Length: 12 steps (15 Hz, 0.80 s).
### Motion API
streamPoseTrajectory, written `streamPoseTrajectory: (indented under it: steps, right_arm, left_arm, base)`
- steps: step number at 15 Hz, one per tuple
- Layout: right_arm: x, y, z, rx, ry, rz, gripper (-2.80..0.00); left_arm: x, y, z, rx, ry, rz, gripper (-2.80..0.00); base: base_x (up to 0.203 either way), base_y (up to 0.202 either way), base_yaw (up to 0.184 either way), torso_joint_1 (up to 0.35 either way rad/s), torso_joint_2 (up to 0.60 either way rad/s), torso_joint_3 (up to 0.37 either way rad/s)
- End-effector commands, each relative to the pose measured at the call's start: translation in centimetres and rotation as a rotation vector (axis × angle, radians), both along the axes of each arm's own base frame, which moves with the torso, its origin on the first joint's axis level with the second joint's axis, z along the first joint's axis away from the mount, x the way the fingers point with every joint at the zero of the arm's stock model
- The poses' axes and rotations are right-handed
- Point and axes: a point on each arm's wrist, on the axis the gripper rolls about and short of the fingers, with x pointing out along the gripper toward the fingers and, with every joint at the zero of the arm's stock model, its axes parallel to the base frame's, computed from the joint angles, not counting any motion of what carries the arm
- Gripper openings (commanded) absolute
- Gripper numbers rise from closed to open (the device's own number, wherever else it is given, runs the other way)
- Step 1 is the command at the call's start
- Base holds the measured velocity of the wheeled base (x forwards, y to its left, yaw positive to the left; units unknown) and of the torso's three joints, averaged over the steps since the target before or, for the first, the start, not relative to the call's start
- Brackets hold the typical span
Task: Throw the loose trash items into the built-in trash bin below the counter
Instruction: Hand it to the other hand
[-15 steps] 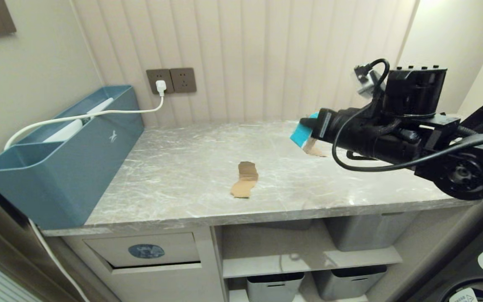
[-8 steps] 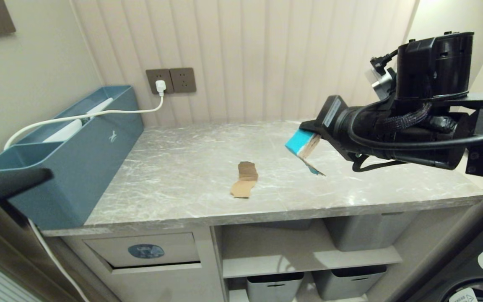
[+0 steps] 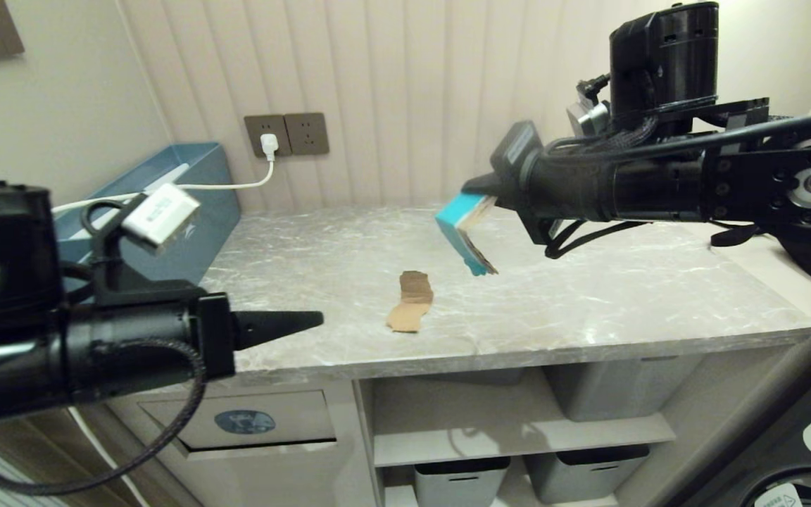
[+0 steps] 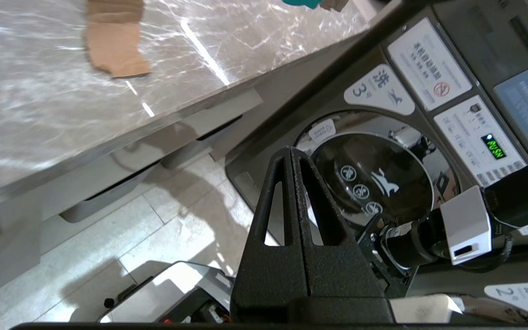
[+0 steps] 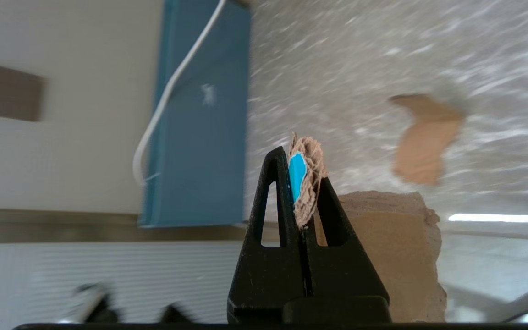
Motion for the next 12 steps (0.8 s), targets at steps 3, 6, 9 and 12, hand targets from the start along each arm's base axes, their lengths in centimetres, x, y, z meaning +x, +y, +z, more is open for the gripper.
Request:
streamPoseTrajectory:
  steps: [3,6,9,12]
  right_arm:
    - [0.8,1.8,-0.1,0.057,0.069,0.098,-2.8]
    - [-0.2,1.6,1.0,0.128,0.105,0.23,-2.8]
    - [-1.0,1.2,1.9,0.207,0.169,0.308,-2.8]
    - [-1.1,1.1,1.7,0.262,0.27,0.352,-2.8]
  left_arm:
    - [3.4,-2.9,-1.4,0.055,0.017,-0.05,-2.8]
    - [3.1,-4.1,-1.1,0.052,-0.029,-0.123,-2.8]
    - [2.9,-4.1,-0.4,0.006,-0.064,-0.198,-2.8]
    - [2.5,-3.9,0.1,-0.012,-0.075,-0.224,-2.8]
  base:
    - [0.0,0.0,0.0,0.0,0.0,0.0]
    - [0.0,0.0,0.0,0.0,0.0,0.0]
    - [0.0,0.0,0.0,0.0,0.0,0.0]
    - [0.0,0.0,0.0,0.0,0.0,0.0]
